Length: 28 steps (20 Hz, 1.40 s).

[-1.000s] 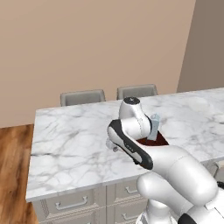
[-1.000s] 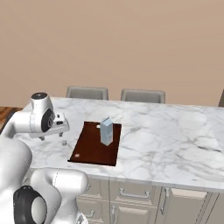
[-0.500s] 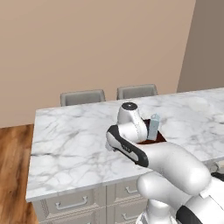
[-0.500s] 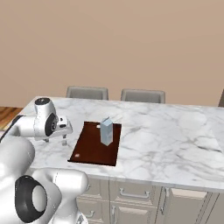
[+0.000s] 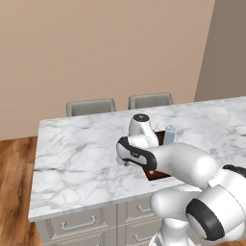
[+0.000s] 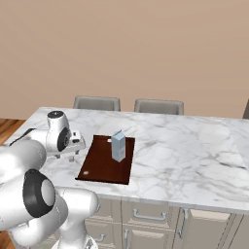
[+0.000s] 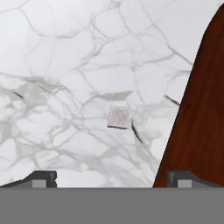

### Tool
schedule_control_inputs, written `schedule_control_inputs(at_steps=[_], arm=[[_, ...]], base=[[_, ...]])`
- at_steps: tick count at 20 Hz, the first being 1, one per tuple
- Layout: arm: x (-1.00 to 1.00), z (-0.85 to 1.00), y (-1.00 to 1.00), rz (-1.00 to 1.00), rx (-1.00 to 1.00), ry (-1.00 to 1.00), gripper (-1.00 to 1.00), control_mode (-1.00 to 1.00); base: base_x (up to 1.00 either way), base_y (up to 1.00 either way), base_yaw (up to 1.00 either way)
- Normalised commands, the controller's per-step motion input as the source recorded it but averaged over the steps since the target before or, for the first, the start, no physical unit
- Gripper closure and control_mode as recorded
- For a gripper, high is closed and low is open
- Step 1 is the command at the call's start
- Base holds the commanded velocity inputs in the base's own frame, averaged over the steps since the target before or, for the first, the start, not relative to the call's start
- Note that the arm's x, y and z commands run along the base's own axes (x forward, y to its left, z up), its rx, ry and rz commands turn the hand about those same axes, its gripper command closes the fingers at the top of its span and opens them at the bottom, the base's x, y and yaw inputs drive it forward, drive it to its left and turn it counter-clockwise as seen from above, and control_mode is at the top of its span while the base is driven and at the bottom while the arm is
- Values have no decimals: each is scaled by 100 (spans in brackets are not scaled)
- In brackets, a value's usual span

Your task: Take out the milk from the fridge and place it on the tray on the counter. Then take the sugar cube near the tray and place it in the tray.

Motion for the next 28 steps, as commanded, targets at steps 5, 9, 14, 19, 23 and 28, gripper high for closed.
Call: schedule_control_inputs(at_steps=[5,9,14,19,23,28], arm=[[14,-18,2,-1,0,0,-100,-100],[8,-19,1,-2,0,2,-100,-100],[19,-25,14,-2,0,5,-100,-100],[19,-21,8,-3,0,3,-100,-100],[12,-15,0,-2,0,0,-100,-100],[7,-15,0,-1,0,0,-100,-100]], base=[[0,0,0],[0,0,0],[0,0,0],[0,0,0],[0,0,0],[0,0,0]])
